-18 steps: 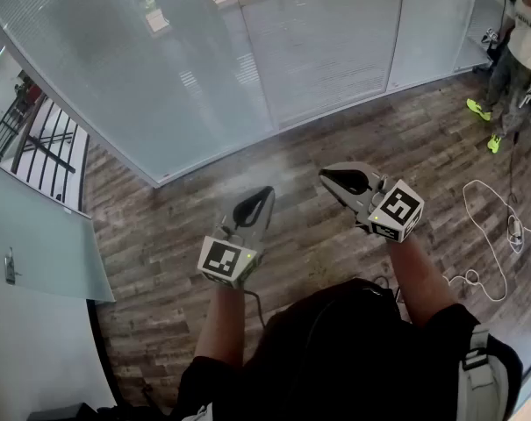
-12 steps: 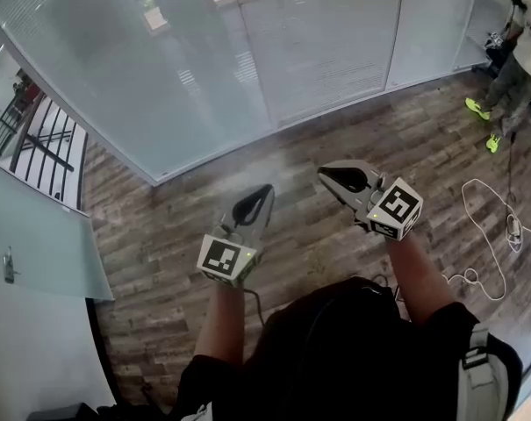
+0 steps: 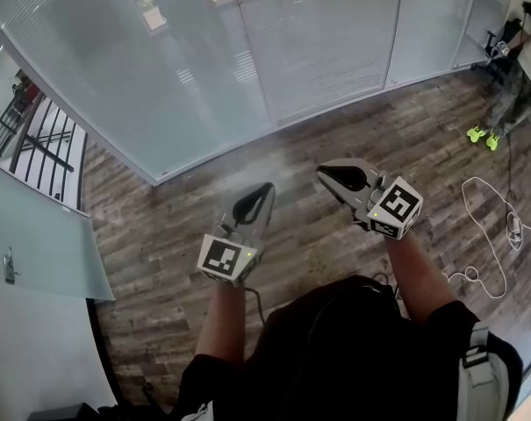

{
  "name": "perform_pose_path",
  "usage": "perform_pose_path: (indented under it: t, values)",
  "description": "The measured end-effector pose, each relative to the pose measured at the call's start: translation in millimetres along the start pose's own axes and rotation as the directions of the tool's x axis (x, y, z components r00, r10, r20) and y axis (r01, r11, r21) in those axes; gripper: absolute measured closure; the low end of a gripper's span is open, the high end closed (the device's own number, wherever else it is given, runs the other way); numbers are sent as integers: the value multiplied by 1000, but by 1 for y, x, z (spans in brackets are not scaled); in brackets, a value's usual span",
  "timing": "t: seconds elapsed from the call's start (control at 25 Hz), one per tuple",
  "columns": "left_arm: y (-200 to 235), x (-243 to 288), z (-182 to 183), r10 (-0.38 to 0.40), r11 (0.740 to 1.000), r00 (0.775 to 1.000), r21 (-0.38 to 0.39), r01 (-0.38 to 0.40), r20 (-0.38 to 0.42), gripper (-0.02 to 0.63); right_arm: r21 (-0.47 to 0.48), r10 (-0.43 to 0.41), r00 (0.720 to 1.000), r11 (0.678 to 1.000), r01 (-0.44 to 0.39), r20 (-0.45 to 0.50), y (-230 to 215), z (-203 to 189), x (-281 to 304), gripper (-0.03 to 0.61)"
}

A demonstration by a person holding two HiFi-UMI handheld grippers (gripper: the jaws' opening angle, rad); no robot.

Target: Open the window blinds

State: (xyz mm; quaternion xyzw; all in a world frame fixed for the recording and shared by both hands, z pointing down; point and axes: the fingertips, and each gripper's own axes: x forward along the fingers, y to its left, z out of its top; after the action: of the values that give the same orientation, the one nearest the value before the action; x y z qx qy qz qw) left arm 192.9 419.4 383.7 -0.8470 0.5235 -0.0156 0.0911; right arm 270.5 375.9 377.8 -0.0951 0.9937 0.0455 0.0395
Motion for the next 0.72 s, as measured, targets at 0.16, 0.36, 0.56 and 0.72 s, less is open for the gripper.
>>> perform_pose_path:
  t: [0.16, 0.36, 0.56, 0.72]
  values:
    - [2, -2, 2, 1, 1000, 1000, 13, -1, 20, 611, -28, 11, 1000, 1000, -11, -5, 5, -2, 2, 574]
    - [-2, -4, 2, 0, 1000, 1000, 8, 0, 8, 611, -32, 10, 1000, 999, -10, -6, 7, -2, 1, 574]
    - [-3, -8, 0, -5, 1000, 1000, 2, 5, 17, 609, -25, 12, 1000, 1000, -12, -1, 11, 2, 2, 574]
    - [-3, -10, 0, -2, 1000, 1000, 4, 2, 28, 610, -28, 18, 1000, 999, -18, 3, 14, 3, 1, 574]
